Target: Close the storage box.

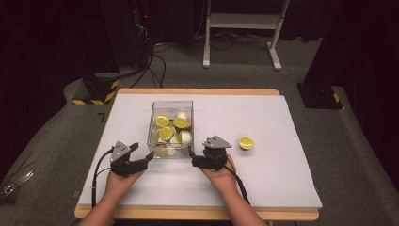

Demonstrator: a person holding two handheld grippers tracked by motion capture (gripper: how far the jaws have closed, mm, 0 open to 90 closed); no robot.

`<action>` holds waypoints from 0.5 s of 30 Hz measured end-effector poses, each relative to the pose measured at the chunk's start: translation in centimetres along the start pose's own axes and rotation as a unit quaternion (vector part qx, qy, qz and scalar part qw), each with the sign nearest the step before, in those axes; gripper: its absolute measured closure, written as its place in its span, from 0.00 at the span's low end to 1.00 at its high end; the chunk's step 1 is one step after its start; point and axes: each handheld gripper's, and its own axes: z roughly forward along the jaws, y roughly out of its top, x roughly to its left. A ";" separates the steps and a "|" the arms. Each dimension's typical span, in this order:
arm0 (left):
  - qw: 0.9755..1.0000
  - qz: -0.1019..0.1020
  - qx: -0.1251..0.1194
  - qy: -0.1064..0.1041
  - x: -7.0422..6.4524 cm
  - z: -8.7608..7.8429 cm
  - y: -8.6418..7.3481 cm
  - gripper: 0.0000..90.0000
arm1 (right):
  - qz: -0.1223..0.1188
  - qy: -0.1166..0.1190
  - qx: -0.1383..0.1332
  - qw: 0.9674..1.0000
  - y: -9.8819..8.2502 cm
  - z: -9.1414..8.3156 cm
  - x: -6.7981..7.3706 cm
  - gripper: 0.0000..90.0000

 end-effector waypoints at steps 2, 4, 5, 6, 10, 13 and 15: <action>1.000 -0.002 0.000 -0.002 0.0 0.2 0.0 0.24 | -0.001 -0.002 -0.001 1.000 0.1 0.1 0.1 0.17; 1.000 0.000 0.001 0.001 -0.1 0.5 0.1 0.24 | -0.002 -0.003 -0.001 1.000 0.1 0.2 0.0 0.18; 1.000 -0.001 0.002 0.003 -0.1 0.6 0.1 0.24 | 0.003 -0.005 0.000 1.000 0.2 0.3 0.0 0.18; 1.000 -0.004 0.002 0.006 -0.1 0.8 0.1 0.24 | 0.003 -0.005 0.000 1.000 0.2 0.3 0.0 0.18; 1.000 -0.018 0.001 0.020 0.0 1.4 0.1 0.25 | 0.011 -0.012 -0.001 1.000 0.5 0.8 -0.3 0.19; 0.999 -0.022 0.001 0.024 0.1 1.7 0.1 0.25 | 0.018 -0.013 -0.002 1.000 0.6 1.2 -0.5 0.19; 0.999 -0.024 0.006 0.034 0.0 2.1 0.2 0.26 | 0.022 -0.018 -0.003 1.000 0.6 1.4 -0.6 0.20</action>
